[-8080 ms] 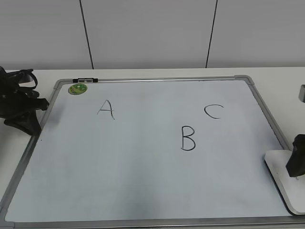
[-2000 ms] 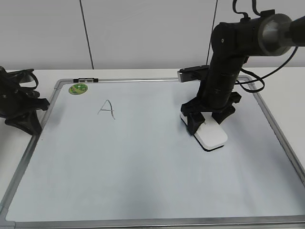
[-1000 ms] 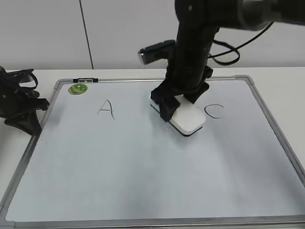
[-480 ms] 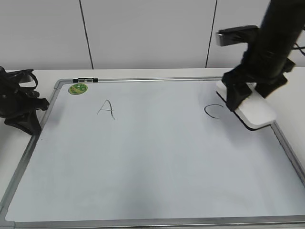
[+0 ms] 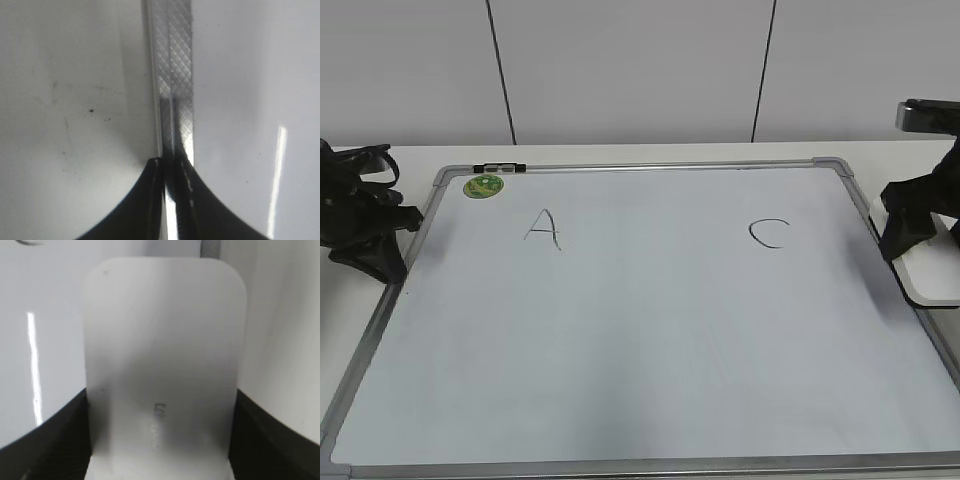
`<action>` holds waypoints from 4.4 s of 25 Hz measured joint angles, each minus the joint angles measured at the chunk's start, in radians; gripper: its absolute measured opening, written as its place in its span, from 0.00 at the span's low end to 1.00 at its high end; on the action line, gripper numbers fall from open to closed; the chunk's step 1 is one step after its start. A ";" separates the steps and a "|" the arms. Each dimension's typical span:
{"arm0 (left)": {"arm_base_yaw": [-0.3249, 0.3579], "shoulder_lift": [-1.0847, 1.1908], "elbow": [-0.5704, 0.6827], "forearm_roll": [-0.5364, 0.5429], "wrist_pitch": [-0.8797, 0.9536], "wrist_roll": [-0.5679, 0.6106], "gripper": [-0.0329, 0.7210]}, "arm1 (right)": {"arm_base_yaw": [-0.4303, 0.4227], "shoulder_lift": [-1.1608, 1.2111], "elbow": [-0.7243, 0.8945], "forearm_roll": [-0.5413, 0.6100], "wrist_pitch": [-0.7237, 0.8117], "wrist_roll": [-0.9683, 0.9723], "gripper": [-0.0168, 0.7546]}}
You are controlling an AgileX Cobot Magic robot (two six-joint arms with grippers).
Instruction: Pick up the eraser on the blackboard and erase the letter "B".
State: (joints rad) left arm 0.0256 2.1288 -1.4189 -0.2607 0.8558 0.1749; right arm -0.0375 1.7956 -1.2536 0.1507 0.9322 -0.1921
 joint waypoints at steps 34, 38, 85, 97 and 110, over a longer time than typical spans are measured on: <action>0.000 0.000 0.000 0.000 0.000 0.000 0.08 | -0.017 0.312 -0.257 0.051 0.038 -0.052 0.74; 0.000 0.000 0.000 0.000 0.000 0.000 0.08 | -0.019 0.312 -0.257 0.061 0.051 -0.052 0.84; -0.218 -0.862 -0.291 0.056 0.404 -0.137 0.62 | -0.019 -0.816 -0.063 0.053 0.323 -0.010 0.77; -0.219 -1.415 0.321 0.167 0.414 -0.139 0.62 | 0.000 -1.385 0.337 0.029 0.329 0.023 0.77; -0.219 -1.712 0.814 0.266 0.351 -0.141 0.61 | 0.000 -1.440 0.721 -0.049 0.307 0.106 0.77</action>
State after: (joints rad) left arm -0.1938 0.4165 -0.6053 0.0053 1.2071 0.0338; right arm -0.0373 0.3551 -0.5329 0.1013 1.2391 -0.0865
